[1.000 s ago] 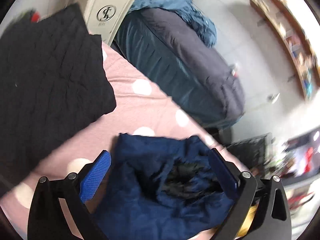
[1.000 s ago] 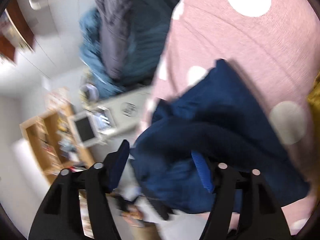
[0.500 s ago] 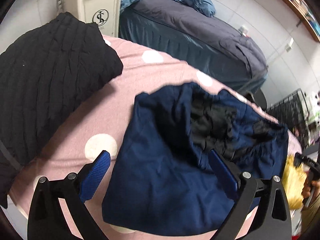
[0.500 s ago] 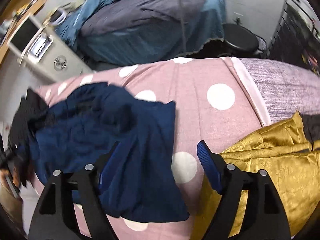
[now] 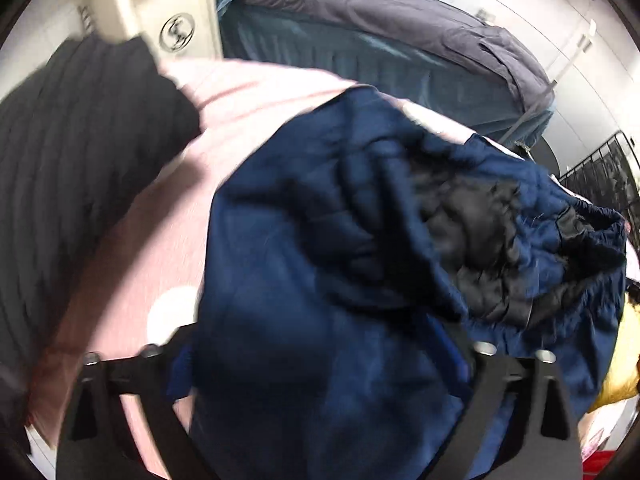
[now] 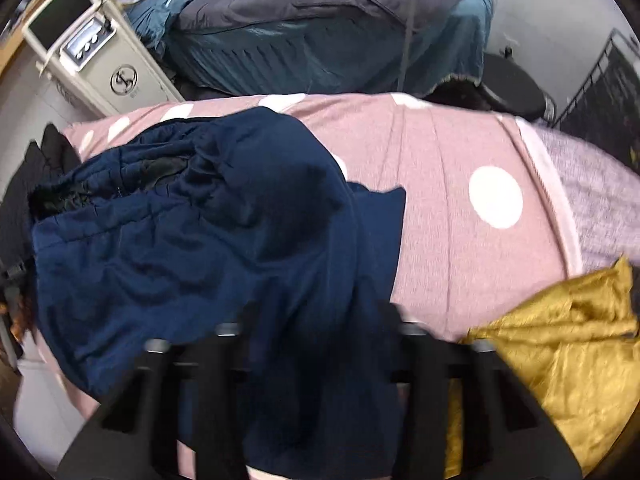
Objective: Fold large clothes
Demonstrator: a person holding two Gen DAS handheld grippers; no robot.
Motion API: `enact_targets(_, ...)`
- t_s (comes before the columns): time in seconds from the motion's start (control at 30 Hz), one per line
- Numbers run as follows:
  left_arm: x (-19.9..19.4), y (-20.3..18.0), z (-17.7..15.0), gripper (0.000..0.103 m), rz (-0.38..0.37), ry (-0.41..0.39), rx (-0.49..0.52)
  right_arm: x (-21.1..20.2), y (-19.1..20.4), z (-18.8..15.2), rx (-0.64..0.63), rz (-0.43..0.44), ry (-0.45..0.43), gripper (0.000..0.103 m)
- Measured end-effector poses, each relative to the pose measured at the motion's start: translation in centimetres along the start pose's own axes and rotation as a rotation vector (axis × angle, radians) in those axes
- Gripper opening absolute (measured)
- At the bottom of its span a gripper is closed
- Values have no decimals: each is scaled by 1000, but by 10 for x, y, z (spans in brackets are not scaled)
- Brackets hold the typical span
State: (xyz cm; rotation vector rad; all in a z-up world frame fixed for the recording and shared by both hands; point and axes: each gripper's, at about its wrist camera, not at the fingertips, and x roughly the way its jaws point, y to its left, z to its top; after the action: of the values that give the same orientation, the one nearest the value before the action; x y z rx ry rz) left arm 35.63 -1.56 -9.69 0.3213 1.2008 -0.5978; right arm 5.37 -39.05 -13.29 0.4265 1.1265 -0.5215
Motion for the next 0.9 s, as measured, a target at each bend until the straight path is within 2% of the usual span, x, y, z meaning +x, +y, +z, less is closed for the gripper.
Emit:
enact_targets(0.03,5,-2,9,54,5,27,7,-4,-2,4,12,-12,-16,3)
enact_targets(0.07,9,1,19,40,2,49,-16,-9,-10,9,55,7,-40,2)
enact_targets(0.1,10,5,25,35,1,51,-40,-14,-18,14,99,20,-57,2)
enact_targets(0.2,16,35,49,30,-17,56,-211,-16,-46,26,235,17,-72,2)
enact_targets(0.23,24,47,56,30,-39,74,-277,-8,-56,28,280,17,-52,2)
enact_targets(0.3,46,57,60,30,-59,124,-327,14,-67,28,366,35,10,2)
enact_targets(0.33,57,58,60,33,-50,149,-328,25,-71,27,399,38,39,2)
enact_targets(0.37,63,59,59,43,-40,162,-337,41,-73,26,425,40,75,2)
enact_targets(0.4,70,63,58,48,-31,171,-370,53,-73,24,435,40,99,2)
enact_targets(0.47,76,71,56,86,-8,191,-443,69,-68,22,430,5,121,3)
enact_targets(0.5,78,77,54,88,-10,197,-477,73,-65,22,417,-3,128,5)
enact_targets(0.53,77,81,52,88,-54,192,-504,75,-61,22,401,-13,130,6)
enact_targets(0.57,75,83,51,88,-79,185,-507,75,-56,22,372,-44,128,15)
enact_targets(0.6,69,84,50,88,-88,168,-485,73,-53,22,347,-75,124,29)
enact_targets(0.63,63,84,49,88,-87,155,-461,70,-51,22,313,-116,122,37)
enact_targets(0.67,56,84,50,88,-86,138,-436,70,-53,21,298,-137,121,53)
enact_targets(0.7,48,82,49,88,-95,114,-418,66,-57,19,290,-145,111,57)
enact_targets(0.8,24,88,52,88,-157,56,-434,49,-71,13,340,-73,78,60)
enact_targets(0.87,5,102,52,90,-210,4,-500,39,-77,12,353,-56,67,62)
enact_targets(0.9,-3,110,52,91,-263,-23,-561,34,-78,10,355,-44,63,63)
